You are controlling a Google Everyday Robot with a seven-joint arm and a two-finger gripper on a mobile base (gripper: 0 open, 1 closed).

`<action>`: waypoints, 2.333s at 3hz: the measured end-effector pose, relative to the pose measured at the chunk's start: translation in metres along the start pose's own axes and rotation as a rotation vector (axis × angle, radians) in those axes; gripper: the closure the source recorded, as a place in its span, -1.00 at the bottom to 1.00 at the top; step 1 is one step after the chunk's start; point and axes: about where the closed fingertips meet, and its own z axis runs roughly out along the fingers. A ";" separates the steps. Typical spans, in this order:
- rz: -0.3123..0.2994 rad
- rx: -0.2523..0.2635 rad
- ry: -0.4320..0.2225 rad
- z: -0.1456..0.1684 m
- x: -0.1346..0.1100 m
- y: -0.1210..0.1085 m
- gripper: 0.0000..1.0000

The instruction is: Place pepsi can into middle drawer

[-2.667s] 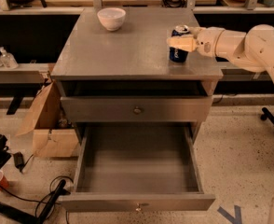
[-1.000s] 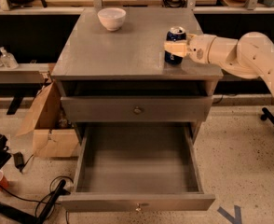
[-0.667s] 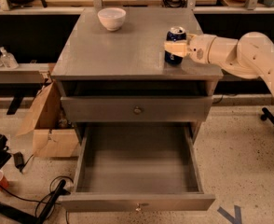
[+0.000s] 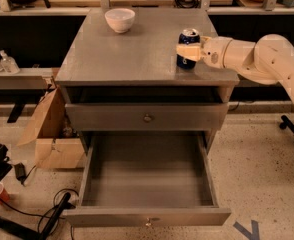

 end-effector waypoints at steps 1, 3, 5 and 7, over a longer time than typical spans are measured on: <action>0.000 0.000 0.000 0.000 0.000 0.000 1.00; -0.065 0.030 0.027 -0.008 -0.035 -0.003 1.00; -0.161 0.109 0.059 -0.057 -0.086 0.018 1.00; -0.090 0.028 0.060 -0.081 -0.016 0.088 1.00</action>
Offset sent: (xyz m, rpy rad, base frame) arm 0.0184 0.0033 0.0395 -0.0744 -0.0792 0.0127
